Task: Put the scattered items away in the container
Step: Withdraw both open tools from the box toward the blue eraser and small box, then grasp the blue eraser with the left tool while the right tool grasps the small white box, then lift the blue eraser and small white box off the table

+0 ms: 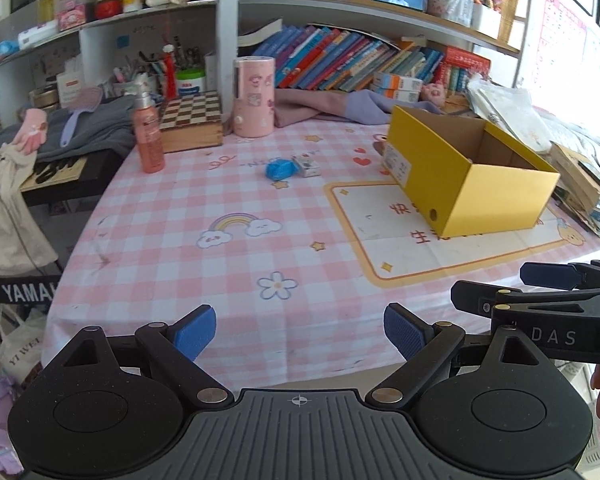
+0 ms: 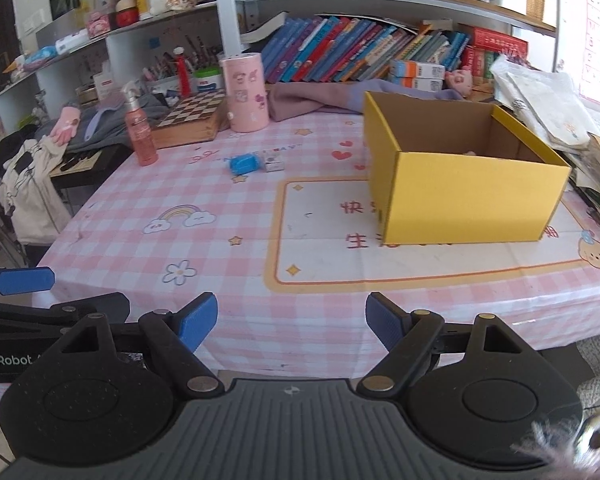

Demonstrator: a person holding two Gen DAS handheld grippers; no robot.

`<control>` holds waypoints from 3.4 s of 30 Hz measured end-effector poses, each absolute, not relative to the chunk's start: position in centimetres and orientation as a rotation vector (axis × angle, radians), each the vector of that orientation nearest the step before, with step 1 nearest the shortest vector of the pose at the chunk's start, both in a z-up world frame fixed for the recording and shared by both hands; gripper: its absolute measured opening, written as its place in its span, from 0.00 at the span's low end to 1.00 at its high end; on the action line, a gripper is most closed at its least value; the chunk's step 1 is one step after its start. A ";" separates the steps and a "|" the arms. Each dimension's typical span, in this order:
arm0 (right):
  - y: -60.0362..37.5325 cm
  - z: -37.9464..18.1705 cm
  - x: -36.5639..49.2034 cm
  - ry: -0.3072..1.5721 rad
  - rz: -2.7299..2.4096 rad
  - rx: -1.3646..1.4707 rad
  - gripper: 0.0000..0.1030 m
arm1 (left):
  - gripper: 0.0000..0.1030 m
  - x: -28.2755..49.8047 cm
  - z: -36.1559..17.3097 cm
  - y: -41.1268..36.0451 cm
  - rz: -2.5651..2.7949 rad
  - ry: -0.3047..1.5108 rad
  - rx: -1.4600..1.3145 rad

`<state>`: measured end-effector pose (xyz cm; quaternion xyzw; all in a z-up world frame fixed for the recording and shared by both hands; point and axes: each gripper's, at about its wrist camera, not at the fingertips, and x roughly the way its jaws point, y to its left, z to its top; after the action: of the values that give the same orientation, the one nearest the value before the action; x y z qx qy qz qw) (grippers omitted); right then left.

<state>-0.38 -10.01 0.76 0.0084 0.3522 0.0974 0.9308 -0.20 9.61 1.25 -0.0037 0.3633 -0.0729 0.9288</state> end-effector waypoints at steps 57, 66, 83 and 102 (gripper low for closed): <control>-5.3 -2.5 30.7 0.776 0.305 -0.073 0.58 | 0.90 23.2 -3.2 8.7 -0.024 0.779 0.060; -2.4 -5.1 36.2 0.836 0.337 -0.101 0.47 | 0.90 24.9 -3.5 8.3 -0.055 0.772 0.066; -4.8 -6.0 38.4 0.909 0.248 -0.013 0.28 | 0.77 31.7 -7.0 5.6 -0.183 0.806 0.141; -6.0 -4.3 35.8 0.876 0.229 0.015 0.28 | 0.38 31.2 -5.3 6.8 -0.183 0.792 0.094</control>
<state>35.81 -5.98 -4.28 0.0074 0.4232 0.1106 0.8992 31.16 6.83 -5.27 0.0459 0.3852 -0.0892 0.9174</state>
